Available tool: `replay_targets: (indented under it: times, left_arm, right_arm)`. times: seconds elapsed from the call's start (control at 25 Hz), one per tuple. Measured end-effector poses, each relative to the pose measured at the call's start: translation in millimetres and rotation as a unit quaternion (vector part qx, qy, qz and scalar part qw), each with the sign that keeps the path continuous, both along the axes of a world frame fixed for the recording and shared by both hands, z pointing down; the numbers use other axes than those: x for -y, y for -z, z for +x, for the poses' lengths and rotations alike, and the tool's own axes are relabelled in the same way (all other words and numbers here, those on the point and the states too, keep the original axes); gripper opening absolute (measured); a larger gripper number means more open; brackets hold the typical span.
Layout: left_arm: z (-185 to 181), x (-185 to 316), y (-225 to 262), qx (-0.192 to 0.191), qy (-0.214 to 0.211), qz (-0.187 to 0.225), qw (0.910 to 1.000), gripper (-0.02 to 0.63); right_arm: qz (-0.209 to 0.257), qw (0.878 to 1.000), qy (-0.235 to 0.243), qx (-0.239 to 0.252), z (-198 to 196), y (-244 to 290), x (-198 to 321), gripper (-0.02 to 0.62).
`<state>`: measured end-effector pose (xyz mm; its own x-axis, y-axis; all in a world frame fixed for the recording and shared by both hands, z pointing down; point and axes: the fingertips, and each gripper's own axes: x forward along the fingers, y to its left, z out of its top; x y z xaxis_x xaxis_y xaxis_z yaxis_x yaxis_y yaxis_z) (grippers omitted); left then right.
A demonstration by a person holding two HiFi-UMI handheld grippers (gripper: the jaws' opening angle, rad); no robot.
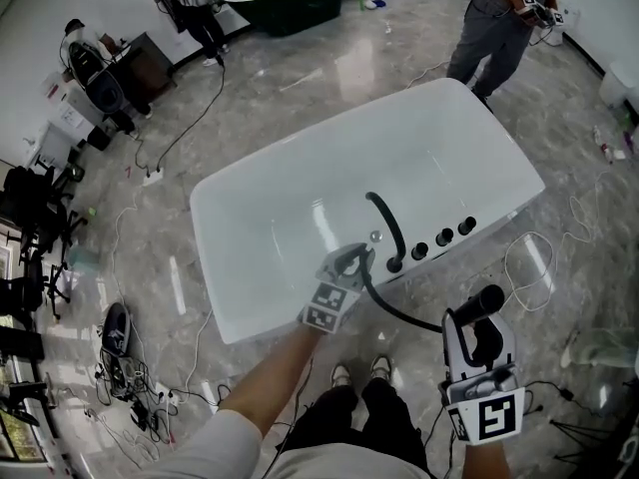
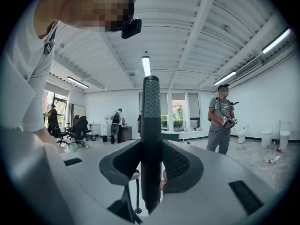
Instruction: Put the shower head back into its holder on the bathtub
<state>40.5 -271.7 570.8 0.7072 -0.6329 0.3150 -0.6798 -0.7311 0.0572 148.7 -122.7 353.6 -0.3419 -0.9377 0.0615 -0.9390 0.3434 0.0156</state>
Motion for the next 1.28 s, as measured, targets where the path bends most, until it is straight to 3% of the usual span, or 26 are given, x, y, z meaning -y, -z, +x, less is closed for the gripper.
replay_targets:
  times: [0.44,0.84,1.04,1.28]
  left_arm:
    - [-13,6,-127,0.024,-0.021,-0.058,0.9978,0.060]
    - [-11,-5,-250,0.070,-0.037,-0.128,0.9886,0.060]
    - [0,-5,-285,0.086,-0.039,-0.135,0.9864,0.060]
    - [2,-9,-318,0.134,-0.053,-0.125,0.9816,0.060]
  right_arm:
    - [0.007,1.000,-0.016,-0.004,-27,-57,18,0.143]
    - [0.005,1.000,-0.001,-0.001,-30,-117,40,0.143]
    - [-0.005,1.000,0.000,0.000,-22,-141,45,0.143]
    - [-0.009,1.000,0.011,0.007,-26,-158,58,0.143]
